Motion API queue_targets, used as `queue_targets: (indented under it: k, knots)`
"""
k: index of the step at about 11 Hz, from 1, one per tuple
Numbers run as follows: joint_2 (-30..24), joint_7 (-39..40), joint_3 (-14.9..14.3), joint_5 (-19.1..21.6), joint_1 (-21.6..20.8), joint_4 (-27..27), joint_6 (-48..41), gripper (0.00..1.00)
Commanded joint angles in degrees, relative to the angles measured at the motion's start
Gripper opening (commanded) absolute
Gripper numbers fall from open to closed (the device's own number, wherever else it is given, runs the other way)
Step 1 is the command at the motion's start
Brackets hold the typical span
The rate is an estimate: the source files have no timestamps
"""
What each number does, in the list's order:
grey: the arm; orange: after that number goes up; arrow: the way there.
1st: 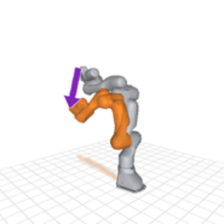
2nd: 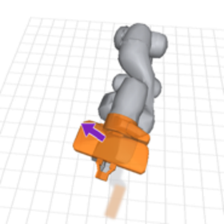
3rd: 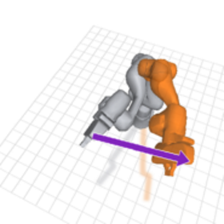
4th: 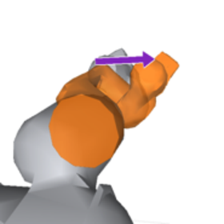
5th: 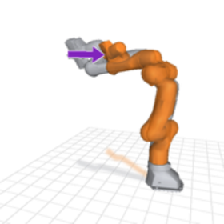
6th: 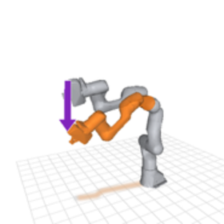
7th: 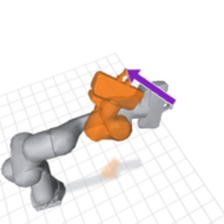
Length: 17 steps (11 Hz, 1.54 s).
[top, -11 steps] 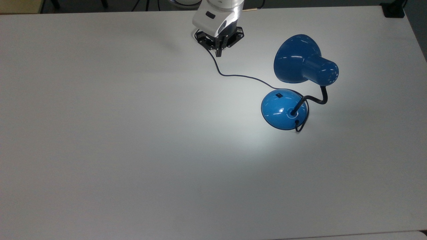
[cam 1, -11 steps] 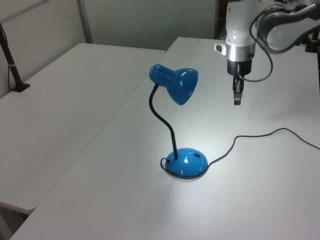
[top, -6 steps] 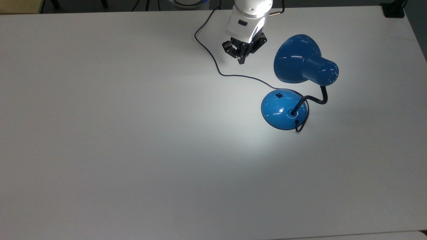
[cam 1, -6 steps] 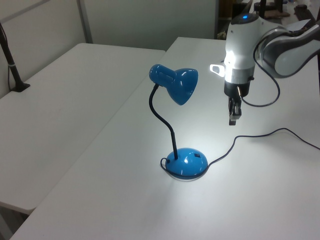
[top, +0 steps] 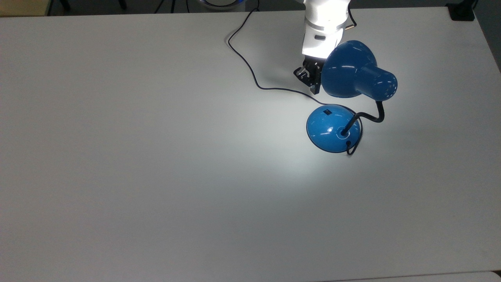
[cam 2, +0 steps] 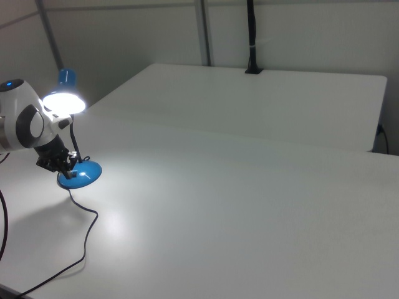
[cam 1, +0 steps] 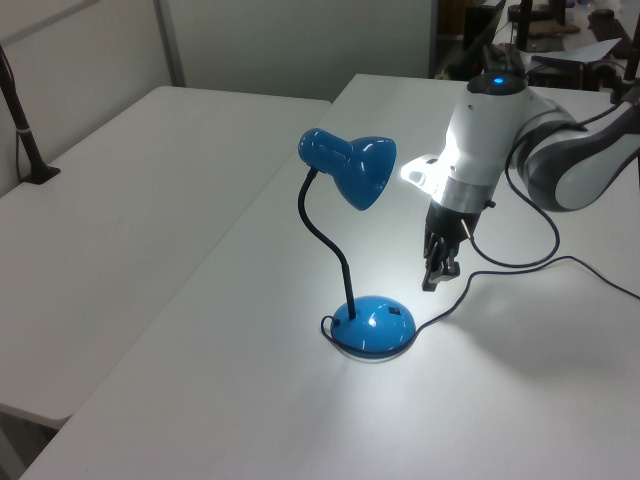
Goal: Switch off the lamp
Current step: 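Lower the gripper onto the switch on the blue lamp base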
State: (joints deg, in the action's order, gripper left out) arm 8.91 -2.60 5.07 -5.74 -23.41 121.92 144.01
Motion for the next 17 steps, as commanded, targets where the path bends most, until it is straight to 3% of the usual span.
queue_targets:
  k: [1,6,17]
  knots:
    - [4.79,1.02,0.29,-0.59,-0.85,0.25,12.74,0.0]
    - [6.38,1.11,1.08,-0.68,-0.32,-0.28,17.0,0.0]
    - [4.19,0.06,0.99,-0.77,0.38,-0.19,11.4,0.0]
